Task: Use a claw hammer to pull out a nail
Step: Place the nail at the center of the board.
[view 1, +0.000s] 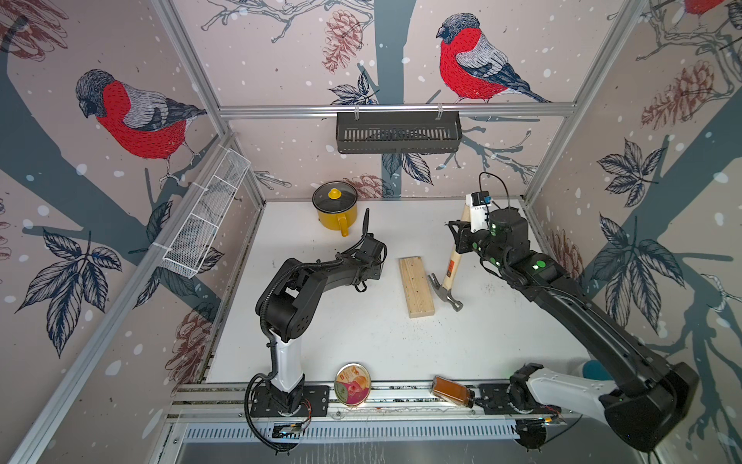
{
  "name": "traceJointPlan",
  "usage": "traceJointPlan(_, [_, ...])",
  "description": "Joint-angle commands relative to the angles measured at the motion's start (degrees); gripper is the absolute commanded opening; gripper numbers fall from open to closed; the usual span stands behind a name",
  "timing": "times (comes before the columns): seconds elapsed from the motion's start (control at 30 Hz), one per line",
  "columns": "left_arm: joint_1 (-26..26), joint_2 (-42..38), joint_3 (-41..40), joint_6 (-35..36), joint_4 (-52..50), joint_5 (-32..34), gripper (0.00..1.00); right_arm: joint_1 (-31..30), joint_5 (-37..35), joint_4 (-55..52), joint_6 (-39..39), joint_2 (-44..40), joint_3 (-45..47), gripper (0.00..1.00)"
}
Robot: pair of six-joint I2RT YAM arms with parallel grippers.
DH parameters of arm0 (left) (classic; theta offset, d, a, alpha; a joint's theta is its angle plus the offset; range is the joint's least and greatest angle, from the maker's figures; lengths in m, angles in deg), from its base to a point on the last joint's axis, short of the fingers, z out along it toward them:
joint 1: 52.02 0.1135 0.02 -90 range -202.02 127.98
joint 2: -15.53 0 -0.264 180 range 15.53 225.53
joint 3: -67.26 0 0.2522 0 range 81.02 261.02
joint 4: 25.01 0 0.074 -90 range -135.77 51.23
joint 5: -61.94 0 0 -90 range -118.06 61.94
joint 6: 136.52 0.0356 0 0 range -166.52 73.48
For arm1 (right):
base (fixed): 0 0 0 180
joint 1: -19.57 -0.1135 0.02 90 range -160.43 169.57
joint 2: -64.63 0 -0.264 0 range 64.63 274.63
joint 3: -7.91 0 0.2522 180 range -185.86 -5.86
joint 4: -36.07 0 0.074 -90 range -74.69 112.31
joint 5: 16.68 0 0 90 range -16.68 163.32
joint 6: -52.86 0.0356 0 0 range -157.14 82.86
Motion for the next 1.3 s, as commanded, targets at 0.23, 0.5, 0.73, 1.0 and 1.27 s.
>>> traceJointPlan(0.23, [0.1, 0.9, 0.9, -1.1, -0.5, -4.3, 0.00, 0.1, 0.7, 6.2, 1.7, -0.2, 0.0, 0.00])
traceJointPlan(0.5, [0.1, 1.5, 1.4, -1.0, -0.8, -5.0, 0.00, 0.1, 0.8, 6.1, 1.7, -0.2, 0.3, 0.00])
traceJointPlan(0.73, [0.1, 2.3, 1.8, -1.0, -1.2, -5.3, 0.00, 0.2, 0.8, 6.5, 1.7, -0.5, 0.9, 0.00])
traceJointPlan(1.0, [0.1, 2.3, 1.8, -1.1, -1.4, -4.7, 0.01, 0.4, 1.5, 6.2, 1.7, -0.1, 0.5, 0.00])
traceJointPlan(1.27, [0.1, 2.1, 1.8, -1.0, -1.4, -4.4, 0.08, 0.4, 1.4, 5.9, 1.7, -0.4, 0.7, 0.00])
